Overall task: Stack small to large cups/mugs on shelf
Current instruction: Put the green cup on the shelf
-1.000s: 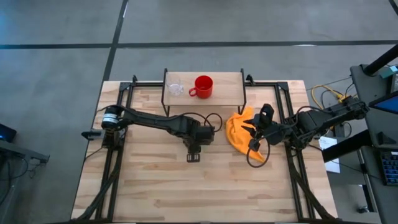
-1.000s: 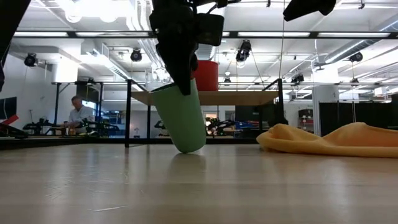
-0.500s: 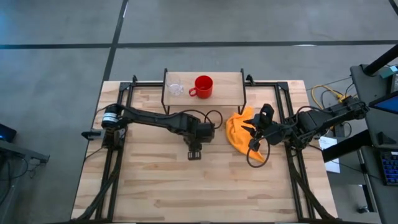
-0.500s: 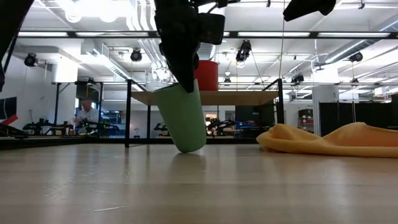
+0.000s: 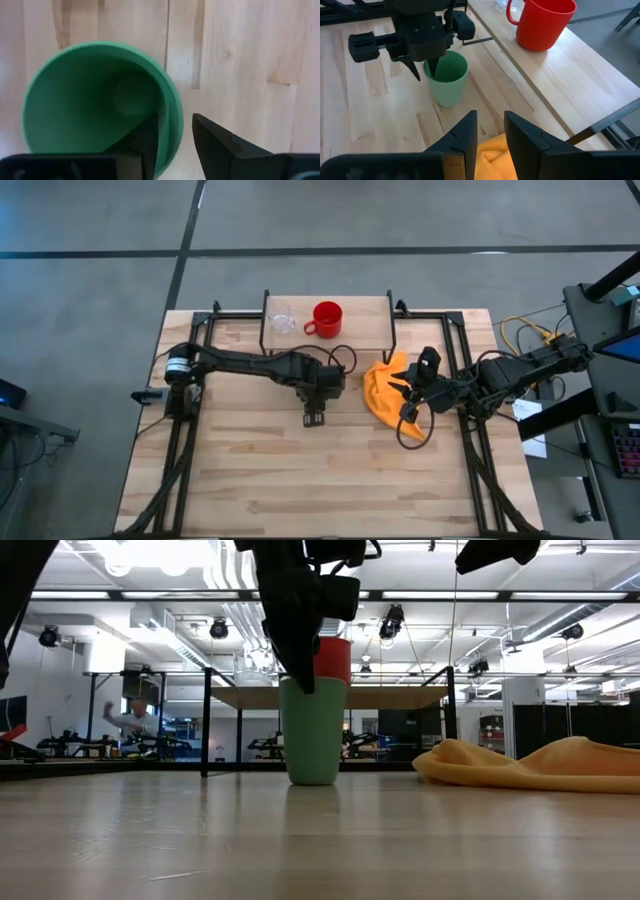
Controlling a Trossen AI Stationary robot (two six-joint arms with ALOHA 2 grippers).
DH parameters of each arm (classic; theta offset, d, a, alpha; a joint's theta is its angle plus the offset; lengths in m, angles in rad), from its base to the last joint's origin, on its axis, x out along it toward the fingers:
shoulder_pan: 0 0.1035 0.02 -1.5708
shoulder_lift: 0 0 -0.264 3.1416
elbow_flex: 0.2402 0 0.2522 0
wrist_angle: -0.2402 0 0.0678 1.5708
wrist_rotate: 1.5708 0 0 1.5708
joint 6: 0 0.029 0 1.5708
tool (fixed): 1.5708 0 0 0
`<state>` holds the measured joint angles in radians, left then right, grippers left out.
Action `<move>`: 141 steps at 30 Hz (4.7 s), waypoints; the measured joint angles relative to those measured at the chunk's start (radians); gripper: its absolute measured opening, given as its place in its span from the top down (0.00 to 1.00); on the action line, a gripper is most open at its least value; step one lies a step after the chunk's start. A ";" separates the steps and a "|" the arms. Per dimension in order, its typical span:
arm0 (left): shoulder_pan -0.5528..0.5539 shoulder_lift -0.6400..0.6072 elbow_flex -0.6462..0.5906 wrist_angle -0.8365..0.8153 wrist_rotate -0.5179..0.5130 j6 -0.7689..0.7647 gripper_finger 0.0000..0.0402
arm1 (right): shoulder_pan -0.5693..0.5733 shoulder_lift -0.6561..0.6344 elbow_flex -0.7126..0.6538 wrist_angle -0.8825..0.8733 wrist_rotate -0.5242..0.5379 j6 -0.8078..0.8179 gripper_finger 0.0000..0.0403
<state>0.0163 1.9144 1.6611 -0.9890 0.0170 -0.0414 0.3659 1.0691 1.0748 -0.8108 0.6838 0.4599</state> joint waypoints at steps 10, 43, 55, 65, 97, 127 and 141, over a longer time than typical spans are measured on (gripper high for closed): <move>0.002 -0.037 0.015 -0.008 0.001 -0.003 0.74 | -0.016 0.000 0.000 0.027 -0.003 -0.119 0.77; 0.001 -0.388 0.342 -0.466 -0.159 -0.189 0.74 | -0.295 0.685 0.371 0.202 -0.737 -0.656 0.77; 0.001 -0.408 0.326 -0.468 -0.162 -0.180 0.74 | -0.321 0.809 0.495 0.154 -0.633 -0.681 0.77; 0.001 -0.408 0.317 -0.469 -0.161 -0.179 0.74 | -0.355 0.819 0.494 0.083 -0.631 -0.639 0.77; 0.001 -0.408 0.317 -0.468 -0.165 -0.179 0.74 | -0.358 0.817 0.544 -0.008 -0.713 -0.602 0.77; 0.001 -0.408 0.316 -0.467 -0.183 -0.179 0.74 | -0.358 0.821 0.432 0.102 -0.717 -0.617 0.78; 0.001 -0.408 0.316 -0.467 -0.183 -0.179 0.74 | -0.375 0.817 0.426 0.137 -0.708 -0.607 0.98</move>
<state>0.0177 1.5066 1.9770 -1.4563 -0.1661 -0.2207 -0.0093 1.8859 1.5013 -0.6740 -0.0241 -0.1476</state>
